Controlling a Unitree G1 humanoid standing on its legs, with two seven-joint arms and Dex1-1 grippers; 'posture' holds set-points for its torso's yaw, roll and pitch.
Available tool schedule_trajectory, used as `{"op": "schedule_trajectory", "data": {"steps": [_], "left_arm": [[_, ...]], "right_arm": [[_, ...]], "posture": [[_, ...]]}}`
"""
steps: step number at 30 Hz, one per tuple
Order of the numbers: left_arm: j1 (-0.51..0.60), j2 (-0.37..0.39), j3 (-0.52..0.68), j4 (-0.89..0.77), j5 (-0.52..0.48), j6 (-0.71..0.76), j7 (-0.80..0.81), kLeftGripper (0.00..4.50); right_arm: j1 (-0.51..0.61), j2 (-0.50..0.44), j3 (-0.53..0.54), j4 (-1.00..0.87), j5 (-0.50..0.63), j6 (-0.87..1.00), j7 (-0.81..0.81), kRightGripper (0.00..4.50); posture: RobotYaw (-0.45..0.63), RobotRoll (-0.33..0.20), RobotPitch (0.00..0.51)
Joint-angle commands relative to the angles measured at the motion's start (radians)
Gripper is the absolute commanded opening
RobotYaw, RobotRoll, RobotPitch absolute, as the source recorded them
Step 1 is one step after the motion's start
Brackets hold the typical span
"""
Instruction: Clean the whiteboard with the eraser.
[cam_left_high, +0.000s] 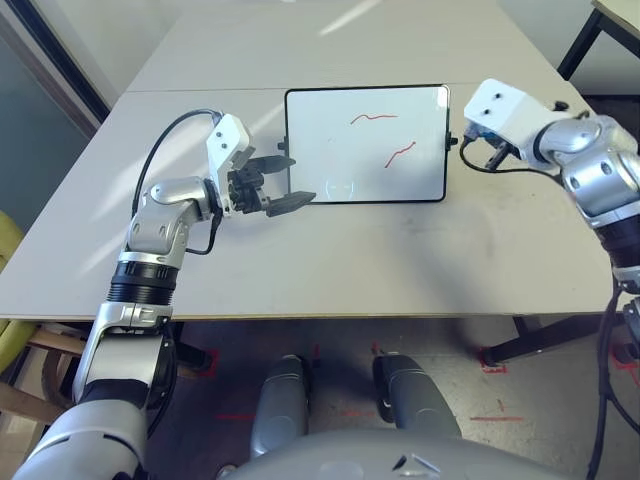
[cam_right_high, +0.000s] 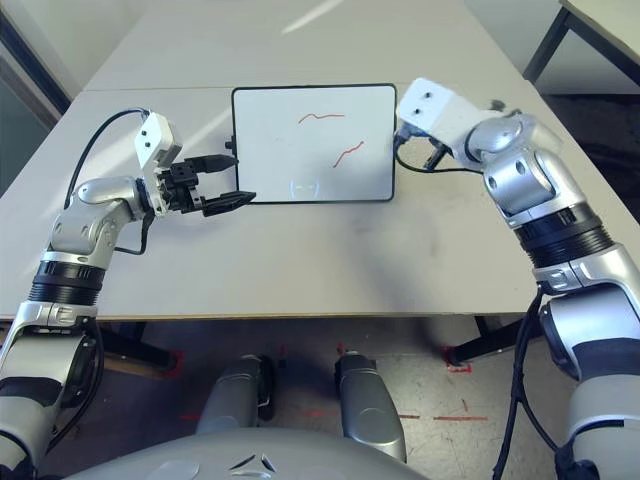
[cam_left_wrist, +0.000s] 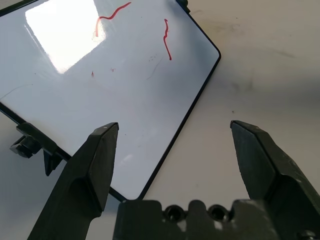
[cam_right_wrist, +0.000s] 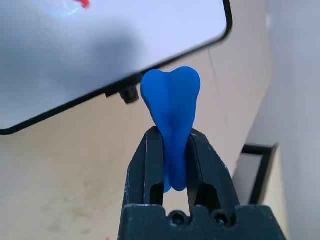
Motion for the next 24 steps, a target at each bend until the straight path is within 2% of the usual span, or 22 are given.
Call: {"op": "schedule_trajectory", "data": {"steps": [1,6,15,24], "left_arm": [[-0.019,0.004,-0.002,0.007,0.004,0.001,-0.006,4.50],[-0.019,0.005,0.000,0.000,0.004,0.002,-0.003,4.50],[0.004,0.014,0.006,-0.022,0.001,0.007,-0.001,4.50],[0.005,0.015,0.005,-0.020,0.002,0.005,-0.003,4.50]], "right_arm": [[-0.040,0.008,0.050,0.020,-0.074,-0.097,0.065,0.42],[-0.065,0.036,0.082,0.064,-0.146,-0.203,0.124,0.42],[-0.079,0.090,0.070,0.187,-0.208,-0.312,0.153,0.42],[-0.155,0.170,0.032,0.372,-0.180,-0.345,0.192,0.42]], "posture": [[-0.20,0.000,0.092],[-0.18,0.000,0.090],[-0.17,0.000,0.095],[-0.17,0.000,0.097]]}}
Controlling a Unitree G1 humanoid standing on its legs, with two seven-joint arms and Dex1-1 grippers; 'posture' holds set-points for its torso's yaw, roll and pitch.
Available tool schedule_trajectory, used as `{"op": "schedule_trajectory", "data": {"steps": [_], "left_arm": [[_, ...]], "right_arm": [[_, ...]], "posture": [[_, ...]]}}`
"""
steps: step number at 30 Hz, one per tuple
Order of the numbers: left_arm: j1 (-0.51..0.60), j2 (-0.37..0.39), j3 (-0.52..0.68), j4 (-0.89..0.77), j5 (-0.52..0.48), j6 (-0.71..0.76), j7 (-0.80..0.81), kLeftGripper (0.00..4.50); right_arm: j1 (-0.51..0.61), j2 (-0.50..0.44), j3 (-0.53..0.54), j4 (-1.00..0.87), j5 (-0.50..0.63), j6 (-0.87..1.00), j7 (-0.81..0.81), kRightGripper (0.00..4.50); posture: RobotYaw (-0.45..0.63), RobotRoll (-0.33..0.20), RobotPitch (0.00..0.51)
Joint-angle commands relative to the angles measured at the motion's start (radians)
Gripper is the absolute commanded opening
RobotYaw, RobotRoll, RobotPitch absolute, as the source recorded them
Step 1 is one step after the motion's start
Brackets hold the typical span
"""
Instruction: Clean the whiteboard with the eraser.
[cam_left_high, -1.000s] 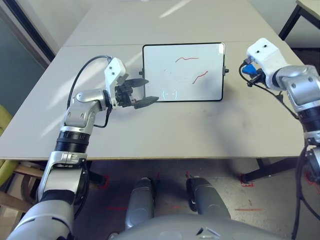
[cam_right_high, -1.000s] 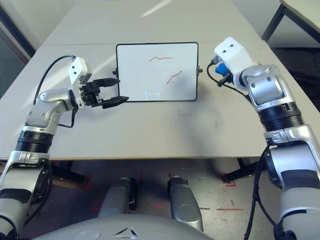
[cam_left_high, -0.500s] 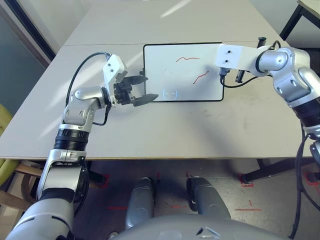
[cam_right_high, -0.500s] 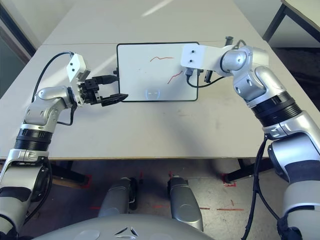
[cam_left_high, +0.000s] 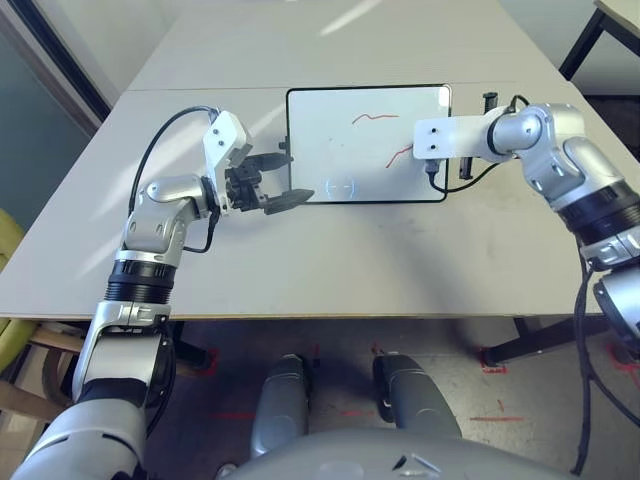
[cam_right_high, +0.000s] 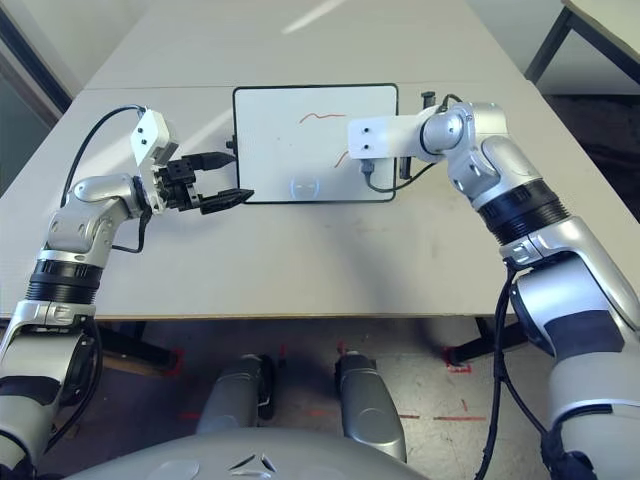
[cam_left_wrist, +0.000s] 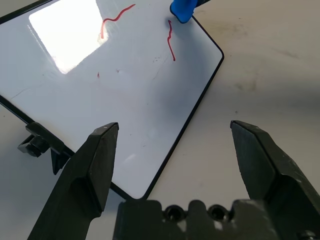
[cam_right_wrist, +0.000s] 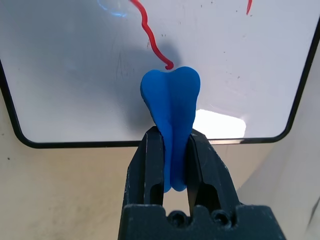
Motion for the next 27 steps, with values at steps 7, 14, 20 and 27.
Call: {"op": "schedule_trajectory", "data": {"steps": [7,14,20,27], "left_arm": [[0.013,0.009,0.001,-0.016,0.002,0.002,-0.002,4.50],[0.020,0.010,0.002,-0.020,0.002,0.001,0.001,4.50],[0.026,0.010,0.004,-0.025,0.001,0.003,0.004,4.50],[0.031,0.011,0.006,-0.037,0.000,0.009,0.010,4.50]], "right_arm": [[-0.074,0.043,-0.031,0.168,0.013,-0.032,0.034,0.42],[-0.094,0.058,-0.018,0.236,-0.013,-0.066,0.017,0.42],[-0.105,0.086,-0.010,0.277,-0.031,-0.082,0.008,0.42],[-0.124,0.139,-0.008,0.303,-0.043,-0.091,0.005,0.42]], "posture": [[-0.16,0.000,0.099],[-0.16,0.000,0.102],[-0.15,0.000,0.104],[-0.14,0.000,0.106]]}}
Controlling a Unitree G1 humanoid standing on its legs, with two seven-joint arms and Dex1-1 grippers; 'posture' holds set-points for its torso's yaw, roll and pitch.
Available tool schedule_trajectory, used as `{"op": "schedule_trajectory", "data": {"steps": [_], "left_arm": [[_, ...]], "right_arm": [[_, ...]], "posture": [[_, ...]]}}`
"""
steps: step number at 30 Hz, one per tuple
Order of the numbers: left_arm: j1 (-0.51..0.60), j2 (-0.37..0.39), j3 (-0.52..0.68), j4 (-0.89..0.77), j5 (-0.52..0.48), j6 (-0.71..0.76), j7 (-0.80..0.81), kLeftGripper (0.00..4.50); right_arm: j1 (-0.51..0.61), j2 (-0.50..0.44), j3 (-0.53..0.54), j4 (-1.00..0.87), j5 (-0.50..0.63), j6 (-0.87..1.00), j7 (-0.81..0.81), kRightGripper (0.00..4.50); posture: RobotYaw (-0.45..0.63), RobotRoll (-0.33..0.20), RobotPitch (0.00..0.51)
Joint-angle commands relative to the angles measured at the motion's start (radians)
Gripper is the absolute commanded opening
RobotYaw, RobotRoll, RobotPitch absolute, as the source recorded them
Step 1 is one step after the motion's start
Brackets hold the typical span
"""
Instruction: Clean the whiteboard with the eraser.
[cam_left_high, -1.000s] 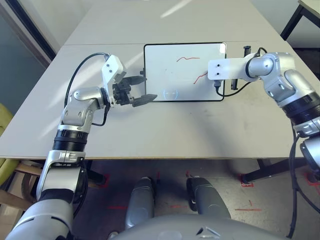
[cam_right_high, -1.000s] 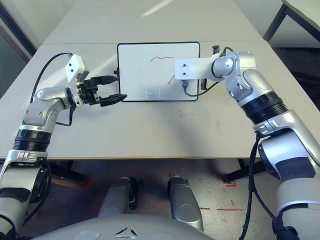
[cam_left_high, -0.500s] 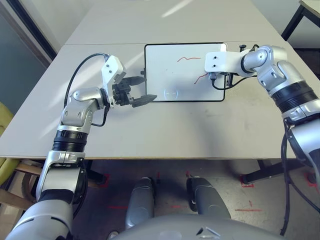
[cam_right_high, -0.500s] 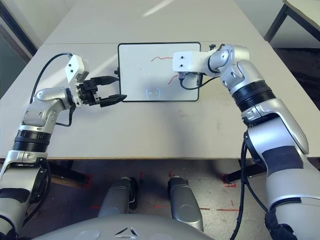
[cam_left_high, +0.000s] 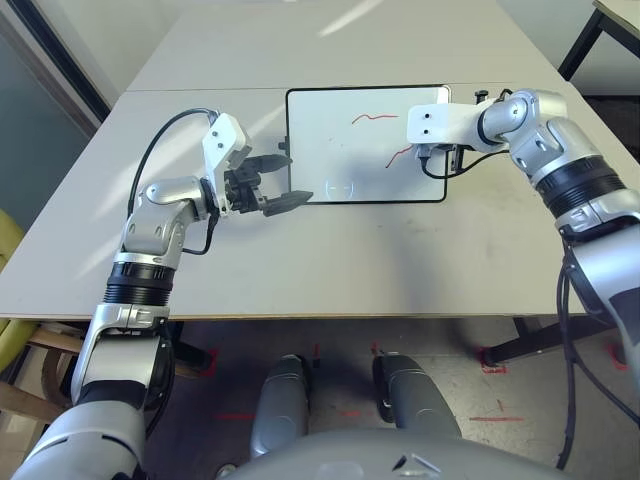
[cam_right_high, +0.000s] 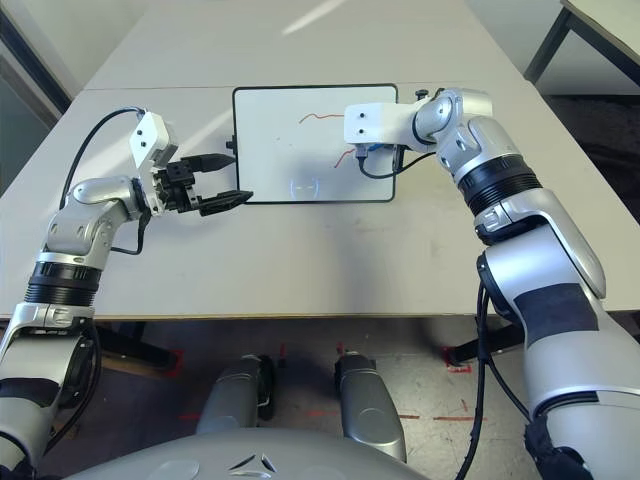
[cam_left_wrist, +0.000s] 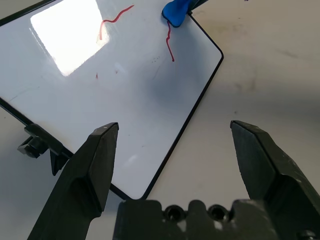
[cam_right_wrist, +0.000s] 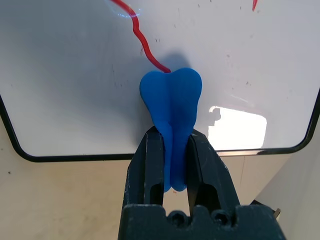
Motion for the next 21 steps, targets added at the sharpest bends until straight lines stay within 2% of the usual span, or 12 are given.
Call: {"op": "schedule_trajectory", "data": {"steps": [1,21], "left_arm": [[0.018,0.008,0.002,-0.012,0.000,0.011,0.002,4.50],[0.016,0.005,0.002,-0.022,-0.003,0.020,0.009,4.50]], "right_arm": [[-0.007,0.033,0.011,0.018,-0.010,-0.005,-0.002,0.42],[0.045,0.079,0.026,-0.111,-0.041,0.016,0.045,0.42]], "posture": [[-0.14,0.000,0.106],[-0.14,0.000,0.106]]}}
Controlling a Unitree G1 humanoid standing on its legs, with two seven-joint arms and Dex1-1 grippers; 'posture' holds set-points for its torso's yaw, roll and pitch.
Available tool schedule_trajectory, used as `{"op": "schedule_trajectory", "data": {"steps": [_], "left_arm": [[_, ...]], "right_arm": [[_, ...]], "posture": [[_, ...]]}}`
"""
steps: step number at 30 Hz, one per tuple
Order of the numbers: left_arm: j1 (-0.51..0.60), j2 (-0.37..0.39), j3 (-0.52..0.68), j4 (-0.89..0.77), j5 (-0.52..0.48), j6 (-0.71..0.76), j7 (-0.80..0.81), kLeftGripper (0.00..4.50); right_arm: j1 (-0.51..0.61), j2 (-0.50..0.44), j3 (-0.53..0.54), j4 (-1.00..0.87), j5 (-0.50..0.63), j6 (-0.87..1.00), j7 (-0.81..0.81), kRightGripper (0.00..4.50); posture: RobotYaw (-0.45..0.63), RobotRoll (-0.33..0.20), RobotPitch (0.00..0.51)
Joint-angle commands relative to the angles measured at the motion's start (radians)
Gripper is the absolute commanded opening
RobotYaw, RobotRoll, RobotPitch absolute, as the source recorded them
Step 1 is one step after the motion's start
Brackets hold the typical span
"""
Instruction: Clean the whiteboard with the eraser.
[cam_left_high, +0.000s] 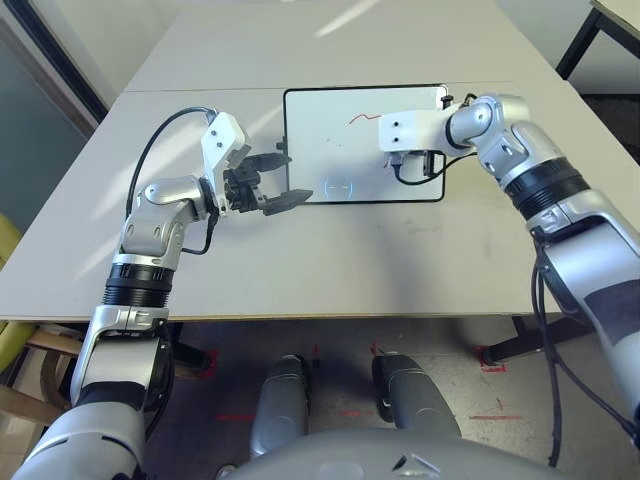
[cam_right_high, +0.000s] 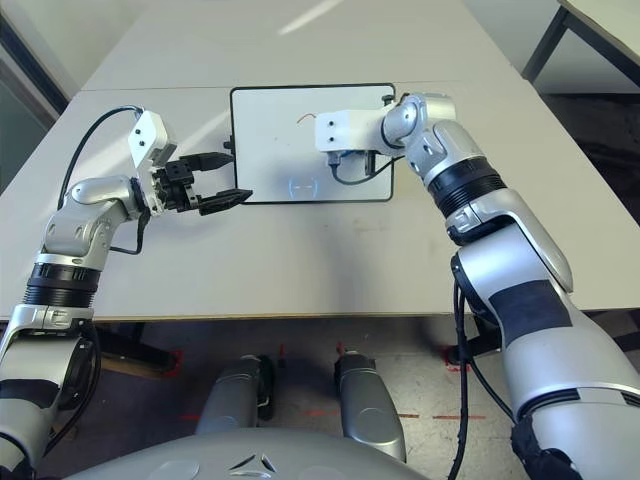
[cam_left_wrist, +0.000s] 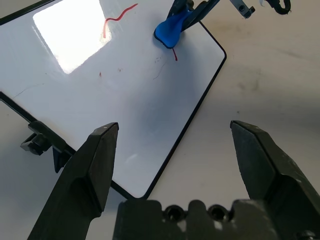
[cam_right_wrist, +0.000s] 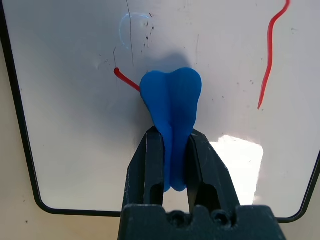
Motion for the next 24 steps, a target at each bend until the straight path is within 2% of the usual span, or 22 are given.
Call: {"op": "schedule_trajectory", "data": {"steps": [1,8,24], "left_arm": [[0.012,0.004,0.000,-0.018,-0.003,0.008,0.000,4.50],[0.010,0.003,-0.001,-0.020,-0.004,0.012,0.000,4.50],[-0.002,0.004,-0.004,-0.016,-0.006,0.016,-0.007,4.50]], "right_arm": [[0.031,0.004,0.022,-0.041,-0.014,0.008,0.016,0.42],[0.074,-0.006,0.032,-0.105,-0.042,0.019,0.022,0.42],[0.012,-0.078,0.020,0.046,-0.068,-0.034,-0.034,0.42]], "posture": [[-0.14,0.000,0.105],[-0.15,0.000,0.103],[-0.15,0.000,0.102]]}}
